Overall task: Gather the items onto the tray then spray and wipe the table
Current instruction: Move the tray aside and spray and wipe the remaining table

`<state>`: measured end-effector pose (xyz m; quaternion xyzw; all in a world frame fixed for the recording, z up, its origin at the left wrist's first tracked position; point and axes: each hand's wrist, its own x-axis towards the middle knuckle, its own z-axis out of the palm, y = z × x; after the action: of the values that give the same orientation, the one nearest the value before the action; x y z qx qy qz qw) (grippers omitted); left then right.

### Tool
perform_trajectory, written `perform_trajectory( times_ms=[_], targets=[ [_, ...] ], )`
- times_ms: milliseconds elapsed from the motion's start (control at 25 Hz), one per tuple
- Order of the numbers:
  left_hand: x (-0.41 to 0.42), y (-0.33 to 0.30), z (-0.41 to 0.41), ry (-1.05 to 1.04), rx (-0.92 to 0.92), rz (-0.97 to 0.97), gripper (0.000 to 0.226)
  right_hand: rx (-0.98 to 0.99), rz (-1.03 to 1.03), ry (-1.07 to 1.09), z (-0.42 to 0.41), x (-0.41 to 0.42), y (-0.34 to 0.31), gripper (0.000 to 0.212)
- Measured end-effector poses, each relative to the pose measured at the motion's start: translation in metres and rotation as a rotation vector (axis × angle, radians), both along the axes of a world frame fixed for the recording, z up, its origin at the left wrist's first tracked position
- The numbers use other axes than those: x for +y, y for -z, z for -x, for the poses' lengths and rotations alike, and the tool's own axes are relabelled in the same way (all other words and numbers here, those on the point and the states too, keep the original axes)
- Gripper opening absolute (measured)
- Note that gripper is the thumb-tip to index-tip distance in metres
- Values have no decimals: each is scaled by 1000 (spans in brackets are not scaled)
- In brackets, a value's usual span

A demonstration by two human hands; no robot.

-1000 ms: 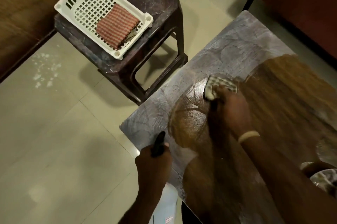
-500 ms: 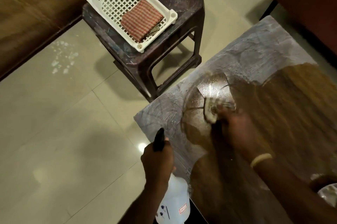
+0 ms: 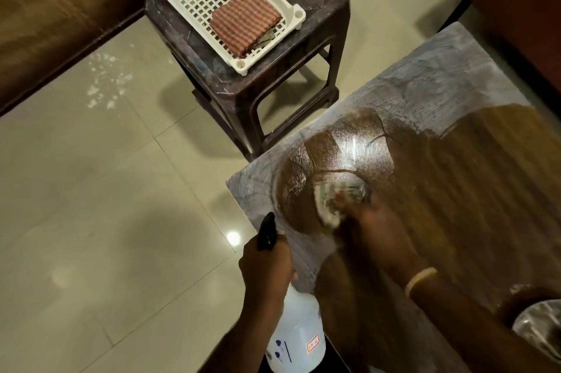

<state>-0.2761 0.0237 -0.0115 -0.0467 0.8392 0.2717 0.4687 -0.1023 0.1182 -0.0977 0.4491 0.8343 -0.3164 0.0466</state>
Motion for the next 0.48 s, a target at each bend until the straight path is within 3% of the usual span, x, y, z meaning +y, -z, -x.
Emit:
perform_trajectory(
  times_ms=[80, 160, 320, 360, 480],
  targets=[
    [-3, 4, -8, 12, 26, 19, 16, -57, -126, 82, 36, 37, 12, 48],
    [-6, 6, -13, -10, 72, 12, 17, 16, -199, 29, 98, 41, 10, 42],
    [-11, 2, -14, -47, 91, 0, 18, 110, -153, -472, 97, 0, 13, 44],
    [-11, 0, -13, -41, 89, 2, 19, 130, -146, -434, 84, 4, 10, 42],
    [-8, -8, -15, -52, 104, -23, 27, 16, -178, -49, 98, 42, 17, 41]
  ],
)
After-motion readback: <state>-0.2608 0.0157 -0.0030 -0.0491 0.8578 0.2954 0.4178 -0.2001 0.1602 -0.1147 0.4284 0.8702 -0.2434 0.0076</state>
